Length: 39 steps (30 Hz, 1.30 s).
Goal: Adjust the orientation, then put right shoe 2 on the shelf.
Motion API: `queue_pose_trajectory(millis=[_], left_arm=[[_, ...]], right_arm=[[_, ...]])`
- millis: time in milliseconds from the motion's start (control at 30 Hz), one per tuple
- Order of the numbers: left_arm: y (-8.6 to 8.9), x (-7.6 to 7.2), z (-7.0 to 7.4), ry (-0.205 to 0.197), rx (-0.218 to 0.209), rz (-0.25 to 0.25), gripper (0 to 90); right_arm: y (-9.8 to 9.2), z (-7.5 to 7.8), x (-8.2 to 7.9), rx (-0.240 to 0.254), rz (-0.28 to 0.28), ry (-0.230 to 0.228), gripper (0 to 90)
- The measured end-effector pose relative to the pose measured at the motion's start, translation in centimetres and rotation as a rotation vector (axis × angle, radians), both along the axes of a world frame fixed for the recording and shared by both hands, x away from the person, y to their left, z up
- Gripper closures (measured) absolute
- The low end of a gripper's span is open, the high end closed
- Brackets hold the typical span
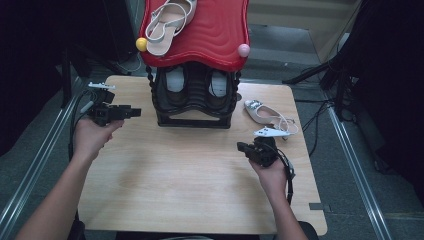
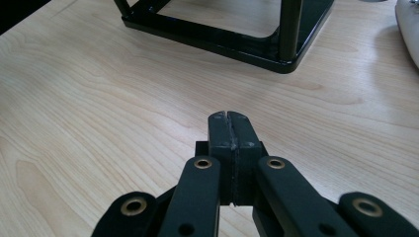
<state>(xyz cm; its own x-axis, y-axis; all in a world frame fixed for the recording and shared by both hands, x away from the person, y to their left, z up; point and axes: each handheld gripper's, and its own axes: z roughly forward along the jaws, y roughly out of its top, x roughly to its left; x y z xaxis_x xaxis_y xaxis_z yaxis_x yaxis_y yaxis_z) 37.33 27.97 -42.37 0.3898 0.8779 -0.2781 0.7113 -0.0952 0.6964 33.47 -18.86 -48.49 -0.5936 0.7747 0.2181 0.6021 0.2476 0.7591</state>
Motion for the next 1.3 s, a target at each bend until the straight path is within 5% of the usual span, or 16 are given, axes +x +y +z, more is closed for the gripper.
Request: queue_pose_trajectory(millis=[367, 800, 1033, 1300], left_arm=[[-0.5, -1.6, -2.5, 0.009, -0.008, -0.017, 46.6], [-0.7, -3.1, -4.9, 0.029, 0.005, -0.034, 46.1], [-1.1, -3.5, -5.5, 0.035, 0.032, -0.066, 46.0], [-0.9, -3.7, -5.6, 0.033, 0.003, -0.057, 45.9]], right_arm=[[-0.5, -0.4, 0.3, -0.042, 0.008, -0.032, 90.0], [-1.8, -0.3, 0.8, -0.026, -0.039, -0.028, 90.0], [-2.7, 0.1, 1.5, -0.037, -0.056, -0.035, 90.0], [-4.1, 0.3, 2.5, -0.026, -0.089, -0.019, 90.0]])
